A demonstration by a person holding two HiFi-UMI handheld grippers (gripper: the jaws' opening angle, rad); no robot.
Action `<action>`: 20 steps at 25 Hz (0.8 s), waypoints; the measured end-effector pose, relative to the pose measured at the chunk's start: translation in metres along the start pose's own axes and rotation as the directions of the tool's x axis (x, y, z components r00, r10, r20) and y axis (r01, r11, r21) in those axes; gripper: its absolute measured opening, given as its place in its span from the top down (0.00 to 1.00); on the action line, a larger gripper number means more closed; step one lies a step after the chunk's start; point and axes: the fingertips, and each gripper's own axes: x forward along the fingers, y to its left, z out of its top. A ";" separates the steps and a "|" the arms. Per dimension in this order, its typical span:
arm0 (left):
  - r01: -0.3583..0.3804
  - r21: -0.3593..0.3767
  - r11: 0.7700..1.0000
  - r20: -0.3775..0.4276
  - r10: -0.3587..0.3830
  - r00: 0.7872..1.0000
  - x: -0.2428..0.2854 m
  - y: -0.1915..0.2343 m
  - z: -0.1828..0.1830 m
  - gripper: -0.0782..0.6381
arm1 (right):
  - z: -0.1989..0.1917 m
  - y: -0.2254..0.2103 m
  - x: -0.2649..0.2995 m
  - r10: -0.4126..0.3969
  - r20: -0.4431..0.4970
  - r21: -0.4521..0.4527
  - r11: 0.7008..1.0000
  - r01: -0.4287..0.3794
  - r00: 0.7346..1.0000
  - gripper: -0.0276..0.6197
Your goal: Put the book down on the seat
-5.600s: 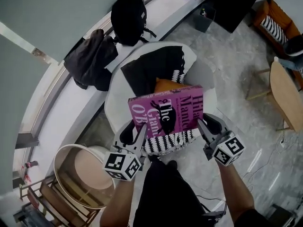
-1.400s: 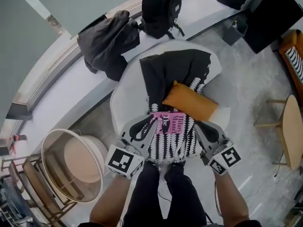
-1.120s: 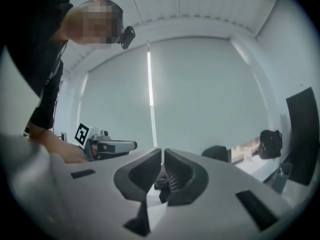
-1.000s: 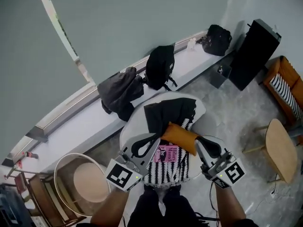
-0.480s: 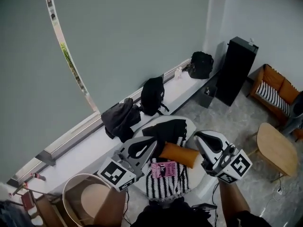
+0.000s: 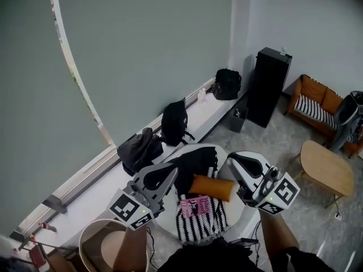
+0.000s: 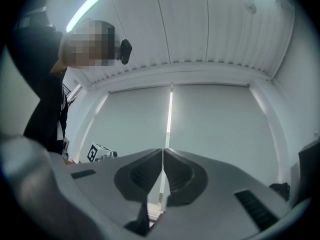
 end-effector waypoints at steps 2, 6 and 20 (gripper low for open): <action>0.015 -0.004 1.000 0.003 -0.015 1.000 -0.002 -0.001 -0.004 0.86 | 0.002 0.004 -0.004 -0.003 -0.001 -0.001 1.000 0.003 1.000 0.91; 0.039 -0.004 0.999 0.013 -0.039 0.999 -0.004 -0.014 -0.002 0.86 | 0.005 0.011 -0.016 -0.006 -0.004 0.011 1.000 0.006 1.000 0.91; 0.150 -0.036 0.988 0.043 -0.148 0.988 0.025 -0.127 0.003 0.86 | 0.019 0.052 -0.134 0.042 -0.013 0.055 0.998 -0.041 0.999 0.91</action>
